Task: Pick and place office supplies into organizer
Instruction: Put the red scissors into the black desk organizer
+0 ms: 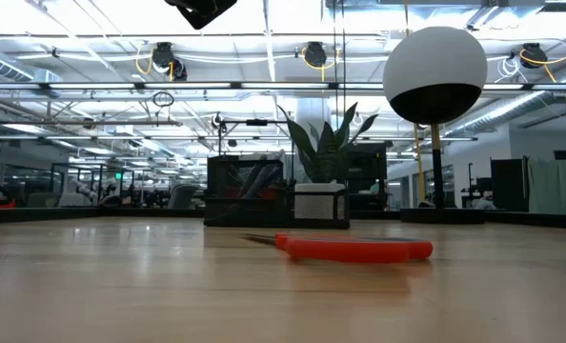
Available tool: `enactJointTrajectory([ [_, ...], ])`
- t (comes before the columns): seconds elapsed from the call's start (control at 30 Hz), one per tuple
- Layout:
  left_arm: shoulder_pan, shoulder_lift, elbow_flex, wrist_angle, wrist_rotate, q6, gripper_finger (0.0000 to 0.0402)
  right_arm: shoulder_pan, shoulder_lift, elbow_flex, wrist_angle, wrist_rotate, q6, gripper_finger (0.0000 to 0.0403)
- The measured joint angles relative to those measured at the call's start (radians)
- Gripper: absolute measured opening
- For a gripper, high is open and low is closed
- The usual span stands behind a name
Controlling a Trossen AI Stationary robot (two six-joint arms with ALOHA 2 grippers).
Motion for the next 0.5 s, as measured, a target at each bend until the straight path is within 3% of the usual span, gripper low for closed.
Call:
enactJointTrajectory([
  [0.3, 0.002, 0.000, 0.000, 0.035, -0.002, -0.016, 0.0083, 0.002, 0.000, 0.001, -0.132, -0.011, 0.276, 0.0116],
  [0.5, 0.002, 0.000, 0.000, 0.131, -0.003, -0.020, 0.0082, 0.002, 0.000, 0.001, -0.150, -0.166, 0.417, 0.0116],
])
